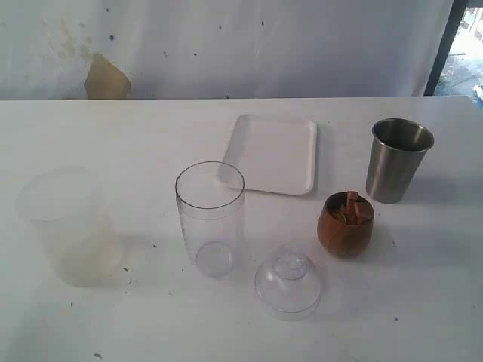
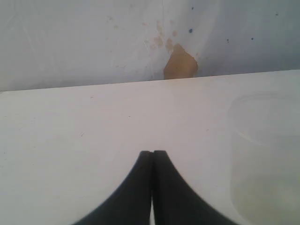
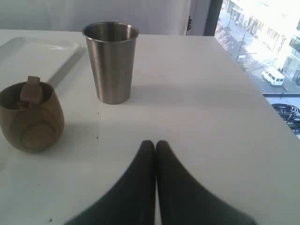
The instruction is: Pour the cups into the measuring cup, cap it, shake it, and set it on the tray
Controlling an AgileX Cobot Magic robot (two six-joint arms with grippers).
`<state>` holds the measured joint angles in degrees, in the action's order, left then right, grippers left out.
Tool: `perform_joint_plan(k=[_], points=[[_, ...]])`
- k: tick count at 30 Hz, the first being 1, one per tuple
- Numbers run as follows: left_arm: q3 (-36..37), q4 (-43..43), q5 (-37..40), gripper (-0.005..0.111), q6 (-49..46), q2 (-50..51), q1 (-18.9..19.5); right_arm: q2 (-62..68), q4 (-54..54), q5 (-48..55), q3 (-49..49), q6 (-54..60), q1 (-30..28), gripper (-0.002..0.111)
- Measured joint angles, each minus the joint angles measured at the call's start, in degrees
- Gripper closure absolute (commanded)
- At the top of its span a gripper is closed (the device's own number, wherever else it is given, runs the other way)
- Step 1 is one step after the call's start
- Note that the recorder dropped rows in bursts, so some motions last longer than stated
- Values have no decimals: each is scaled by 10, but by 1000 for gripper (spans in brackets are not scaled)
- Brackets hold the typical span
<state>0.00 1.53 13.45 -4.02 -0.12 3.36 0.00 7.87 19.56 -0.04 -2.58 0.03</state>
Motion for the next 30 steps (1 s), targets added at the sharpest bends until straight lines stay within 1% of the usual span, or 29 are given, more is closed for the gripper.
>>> perform_joint_plan(k=[26,28,30], points=[[0,0,0,107,0,0,0,0,0,0,0,0,0,108],[0,0,0,107,0,0,0,0,19,-10,0,3,0,108],[0,0,0,107,0,0,0,0,52,-46,0,6,0,108]])
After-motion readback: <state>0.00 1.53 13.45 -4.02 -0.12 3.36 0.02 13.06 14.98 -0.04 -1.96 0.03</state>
